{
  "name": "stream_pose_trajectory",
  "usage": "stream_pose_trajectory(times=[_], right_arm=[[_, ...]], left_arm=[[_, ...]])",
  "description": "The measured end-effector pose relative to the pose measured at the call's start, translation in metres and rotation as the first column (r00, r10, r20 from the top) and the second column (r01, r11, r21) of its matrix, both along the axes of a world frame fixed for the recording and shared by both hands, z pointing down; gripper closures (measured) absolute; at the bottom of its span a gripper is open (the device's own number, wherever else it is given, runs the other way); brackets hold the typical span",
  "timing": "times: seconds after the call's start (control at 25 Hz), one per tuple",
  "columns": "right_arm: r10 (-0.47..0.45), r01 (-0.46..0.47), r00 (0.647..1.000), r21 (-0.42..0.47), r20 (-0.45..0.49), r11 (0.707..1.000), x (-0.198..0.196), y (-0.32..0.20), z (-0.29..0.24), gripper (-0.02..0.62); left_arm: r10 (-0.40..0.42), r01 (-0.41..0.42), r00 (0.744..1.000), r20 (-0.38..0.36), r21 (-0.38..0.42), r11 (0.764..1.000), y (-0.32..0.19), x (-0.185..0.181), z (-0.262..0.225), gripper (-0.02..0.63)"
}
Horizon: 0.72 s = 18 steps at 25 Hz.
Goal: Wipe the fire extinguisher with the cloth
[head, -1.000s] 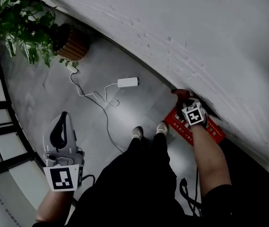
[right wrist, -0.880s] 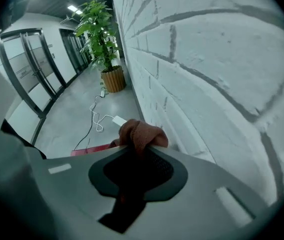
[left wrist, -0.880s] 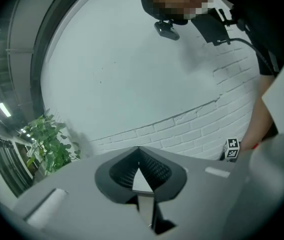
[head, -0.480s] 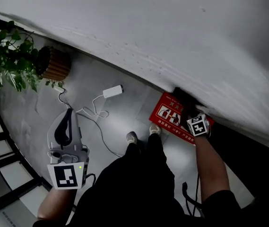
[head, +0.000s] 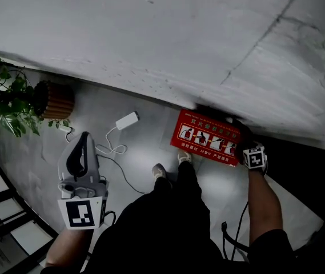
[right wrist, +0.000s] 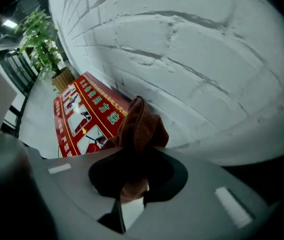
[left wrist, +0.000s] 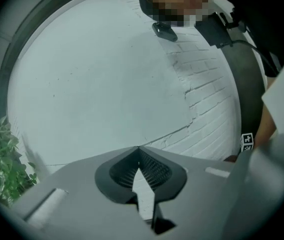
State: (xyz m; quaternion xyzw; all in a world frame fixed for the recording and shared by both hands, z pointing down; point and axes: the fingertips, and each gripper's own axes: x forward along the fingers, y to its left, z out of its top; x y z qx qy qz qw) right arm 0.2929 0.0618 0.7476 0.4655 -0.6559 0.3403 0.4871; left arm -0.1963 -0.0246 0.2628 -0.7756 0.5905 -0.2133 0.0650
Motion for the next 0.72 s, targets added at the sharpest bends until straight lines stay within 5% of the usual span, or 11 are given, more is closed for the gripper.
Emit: stream_pose_trajectory(times=[0.08,0.16,0.28,0.44,0.6,0.72], right_arm=[[0.043,-0.043,0.999,-0.001,-0.015,0.999,0.009,0.009,-0.003,0.541],[-0.036,0.037,0.999,0.062,-0.015,0.997,-0.011,0.002,-0.019,0.541],[-0.248,0.238,0.968,0.181,0.029,0.954,-0.092,-0.026,-0.052,0.541],[-0.437,0.394,0.891,0.266,0.126,0.880,-0.216,-0.054,-0.062,0.541],[-0.530,0.481,0.825,0.246,0.198,0.841,-0.318,-0.074,-0.038,0.541],[-0.548,0.525,0.809,0.161,0.211,0.836,-0.353,-0.080,-0.015,0.541]], left_arm=[[-0.007,0.007,1.000,-0.004,0.002,1.000,0.003,-0.006,-0.001,0.606],[-0.024,0.024,1.000,-0.004,0.004,1.000,0.008,-0.018,-0.002,0.606],[-0.067,0.067,0.998,-0.005,0.008,0.998,0.015,-0.039,-0.003,0.606],[-0.133,0.133,0.991,-0.017,0.020,0.991,0.028,-0.062,-0.004,0.606],[-0.209,0.208,0.977,0.037,0.011,0.978,0.052,-0.091,-0.008,0.606],[-0.280,0.280,0.958,0.064,0.005,0.960,0.070,-0.116,-0.012,0.606]])
